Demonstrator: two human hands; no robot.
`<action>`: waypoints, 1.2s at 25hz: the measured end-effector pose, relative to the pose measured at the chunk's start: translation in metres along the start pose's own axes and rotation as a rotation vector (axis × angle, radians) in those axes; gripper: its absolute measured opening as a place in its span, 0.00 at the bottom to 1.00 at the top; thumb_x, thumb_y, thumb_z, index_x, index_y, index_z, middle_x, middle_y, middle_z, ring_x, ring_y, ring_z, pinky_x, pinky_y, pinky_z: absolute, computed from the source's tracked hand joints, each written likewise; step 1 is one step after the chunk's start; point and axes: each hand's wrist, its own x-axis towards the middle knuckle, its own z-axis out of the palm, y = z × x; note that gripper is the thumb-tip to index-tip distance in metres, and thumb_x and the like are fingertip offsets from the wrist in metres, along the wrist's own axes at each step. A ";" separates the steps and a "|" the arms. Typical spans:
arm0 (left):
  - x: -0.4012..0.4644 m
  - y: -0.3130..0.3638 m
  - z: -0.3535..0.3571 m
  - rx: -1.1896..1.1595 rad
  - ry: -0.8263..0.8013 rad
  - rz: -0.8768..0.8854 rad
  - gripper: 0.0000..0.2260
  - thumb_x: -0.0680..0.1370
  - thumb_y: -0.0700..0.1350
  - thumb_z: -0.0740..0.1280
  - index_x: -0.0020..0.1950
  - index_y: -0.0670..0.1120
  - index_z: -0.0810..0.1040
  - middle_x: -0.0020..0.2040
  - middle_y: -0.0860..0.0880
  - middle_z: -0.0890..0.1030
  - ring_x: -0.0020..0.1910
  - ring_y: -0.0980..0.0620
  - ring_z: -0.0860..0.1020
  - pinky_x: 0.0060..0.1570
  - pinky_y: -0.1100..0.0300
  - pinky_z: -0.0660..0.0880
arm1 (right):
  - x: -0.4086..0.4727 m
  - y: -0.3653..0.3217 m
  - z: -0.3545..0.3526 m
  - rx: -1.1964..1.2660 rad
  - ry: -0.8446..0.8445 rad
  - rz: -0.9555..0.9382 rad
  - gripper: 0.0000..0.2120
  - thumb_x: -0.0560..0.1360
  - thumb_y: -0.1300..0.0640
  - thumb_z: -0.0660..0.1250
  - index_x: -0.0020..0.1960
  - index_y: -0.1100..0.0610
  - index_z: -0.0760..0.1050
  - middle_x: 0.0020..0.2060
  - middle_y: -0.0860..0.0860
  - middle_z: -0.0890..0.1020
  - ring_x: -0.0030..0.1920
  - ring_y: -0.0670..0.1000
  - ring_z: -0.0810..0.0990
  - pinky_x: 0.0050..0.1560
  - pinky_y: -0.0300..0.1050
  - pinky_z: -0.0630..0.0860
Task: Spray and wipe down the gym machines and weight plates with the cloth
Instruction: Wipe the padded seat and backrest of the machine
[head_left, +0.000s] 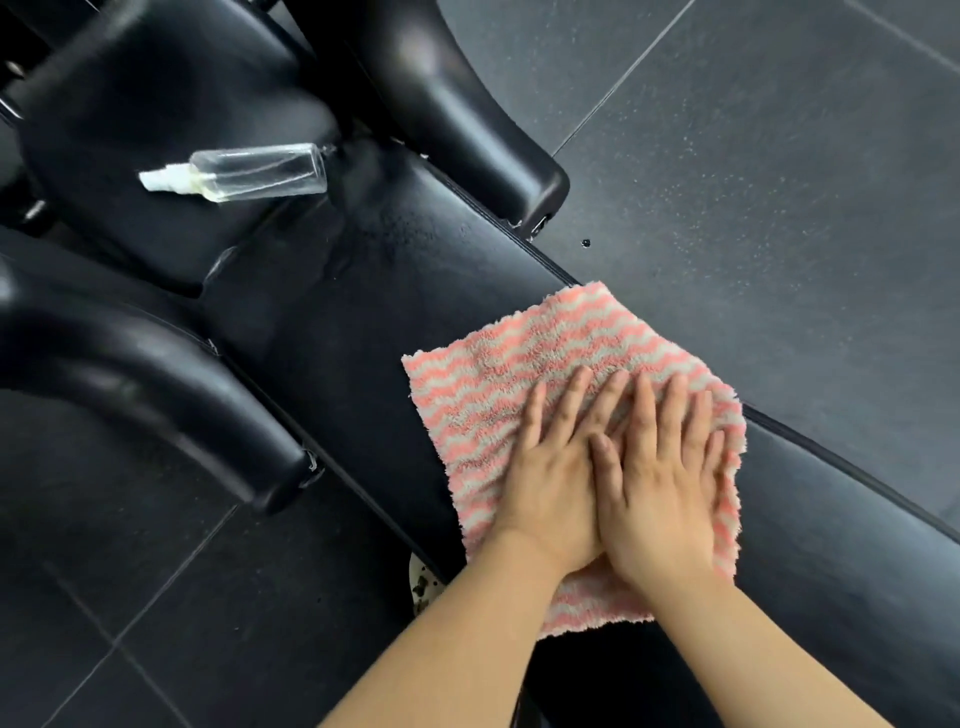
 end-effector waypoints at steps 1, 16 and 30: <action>0.006 -0.009 -0.002 0.021 -0.009 0.009 0.32 0.73 0.55 0.47 0.77 0.51 0.48 0.77 0.50 0.53 0.76 0.44 0.49 0.72 0.41 0.44 | 0.008 -0.007 0.000 -0.004 -0.024 0.015 0.31 0.73 0.37 0.37 0.72 0.50 0.37 0.72 0.50 0.37 0.73 0.48 0.34 0.73 0.50 0.31; 0.063 -0.209 -0.063 0.012 0.075 -0.322 0.29 0.79 0.53 0.52 0.77 0.54 0.43 0.78 0.52 0.41 0.76 0.52 0.37 0.72 0.52 0.36 | 0.159 -0.187 0.021 -0.119 -0.125 -0.386 0.35 0.77 0.36 0.39 0.77 0.55 0.42 0.77 0.50 0.44 0.76 0.47 0.38 0.73 0.44 0.34; 0.062 -0.255 -0.056 -0.200 0.123 -0.498 0.31 0.78 0.56 0.55 0.77 0.53 0.45 0.78 0.55 0.47 0.76 0.55 0.48 0.73 0.52 0.43 | 0.192 -0.245 0.027 -0.272 -0.196 -0.521 0.34 0.77 0.35 0.44 0.76 0.56 0.53 0.76 0.51 0.54 0.76 0.51 0.47 0.75 0.48 0.39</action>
